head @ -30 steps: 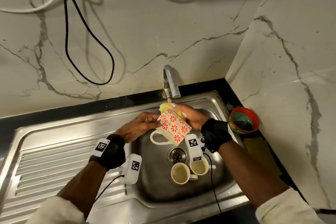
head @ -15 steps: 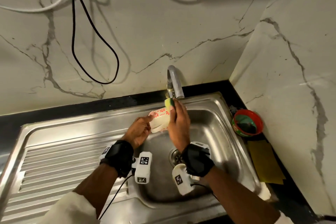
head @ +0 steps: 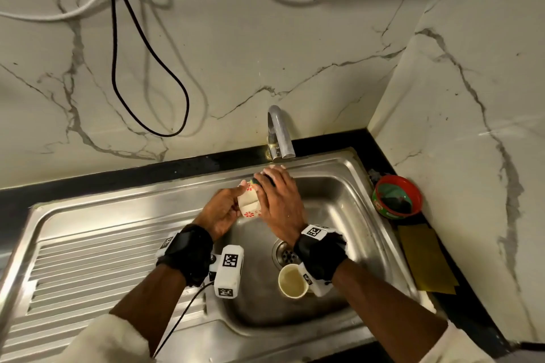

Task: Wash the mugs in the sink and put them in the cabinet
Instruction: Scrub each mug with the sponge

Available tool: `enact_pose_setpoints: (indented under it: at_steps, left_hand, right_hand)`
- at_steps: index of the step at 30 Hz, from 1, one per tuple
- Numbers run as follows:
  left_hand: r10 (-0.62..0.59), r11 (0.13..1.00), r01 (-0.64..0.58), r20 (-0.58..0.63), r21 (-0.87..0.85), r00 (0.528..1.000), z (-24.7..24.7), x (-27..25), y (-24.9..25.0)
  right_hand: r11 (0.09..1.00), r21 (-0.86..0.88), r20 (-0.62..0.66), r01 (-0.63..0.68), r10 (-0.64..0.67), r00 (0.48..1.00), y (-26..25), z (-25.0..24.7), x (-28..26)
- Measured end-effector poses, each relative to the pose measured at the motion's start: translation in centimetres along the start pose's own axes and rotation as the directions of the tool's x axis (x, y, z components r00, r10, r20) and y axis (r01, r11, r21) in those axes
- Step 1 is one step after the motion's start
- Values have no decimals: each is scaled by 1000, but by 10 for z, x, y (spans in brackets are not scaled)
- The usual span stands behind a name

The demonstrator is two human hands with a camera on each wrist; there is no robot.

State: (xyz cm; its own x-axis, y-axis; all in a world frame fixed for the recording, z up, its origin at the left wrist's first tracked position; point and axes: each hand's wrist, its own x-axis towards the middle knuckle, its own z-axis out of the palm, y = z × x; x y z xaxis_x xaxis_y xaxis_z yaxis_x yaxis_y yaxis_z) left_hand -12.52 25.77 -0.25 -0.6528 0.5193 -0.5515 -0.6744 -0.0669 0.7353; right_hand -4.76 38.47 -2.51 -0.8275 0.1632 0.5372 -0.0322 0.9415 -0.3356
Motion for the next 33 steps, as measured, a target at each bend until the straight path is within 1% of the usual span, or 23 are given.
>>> enact_pose_setpoints:
  at_steps: [3,5,8,10,11,13,15,17,19,20,22,24,25,26,27,28,29,30,31,32,33]
  left_hand:
    - [-2,1000,2,17,5,1000,-5,2,-5]
    - [-22,1000,22,44,6,999,-8,4,-6]
    - [-77,996,80,66,-35,995,-7,3,-7]
    - [-99,994,101,69,-33,993,-2,4,-9]
    - [-113,993,114,60,-14,992,-1,4,-10]
    - [-158,987,158,39,5,987,3,4,-10]
    - [-203,975,208,71,-73,977,8,1,-9]
    - [-207,949,225,99,-222,973,11,-1,-9]
    - [-214,911,224,67,-346,975,10,3,-9]
    - [-216,905,224,64,-362,974,9,6,-10]
    - [-194,922,212,89,-322,977,11,7,-12]
    - [-186,943,201,81,-265,979,12,7,-16]
    - [-186,945,195,62,-262,981,11,8,-18]
    - [-178,949,187,58,-253,982,14,7,-17]
    - [-169,956,178,56,-234,984,14,8,-17]
    - [-165,961,172,52,-214,985,15,7,-16]
    - [-171,963,178,51,-203,984,16,7,-15]
    - [-191,965,194,35,-176,981,17,7,-13]
    - [-200,967,201,23,-154,980,15,5,-12]
    - [-220,968,220,16,-120,975,13,5,-12]
    - [-238,967,238,11,-94,971,10,6,-13]
  right_hand:
    - [986,44,-13,162,-162,987,3,3,-8]
    - [969,31,26,246,-247,969,1,4,-13]
    - [930,-112,114,350,-338,934,10,2,-10]
    - [869,-214,85,445,-438,895,16,1,-4]
    - [845,-230,62,482,-482,874,18,0,0]
    - [833,-215,29,510,-517,856,23,0,5]
    - [861,-162,-16,483,-492,871,28,1,6]
    - [898,-86,-92,432,-439,894,25,-2,5]
    - [917,-125,-169,379,-396,903,12,-4,6]
    - [920,-176,-189,349,-380,906,5,-4,7]
    - [932,-261,-226,253,-314,922,-5,-3,9]
    - [950,-259,-264,176,-245,933,-9,-2,12]
    - [966,-218,-260,142,-198,945,-9,-2,14]
    - [984,-157,-242,88,-124,962,-9,-3,16]
    - [997,-79,-203,5,-21,979,-11,-6,17]
    - [995,-5,-162,-102,100,982,-13,-6,17]
    - [973,68,-93,-221,226,970,-15,-7,16]
    - [927,158,-7,-341,346,938,-16,-9,17]
    - [839,276,80,-470,467,880,-17,-13,20]
    - [693,415,152,-590,587,795,-16,-15,24]
    - [476,560,204,-678,714,670,-14,-20,29]
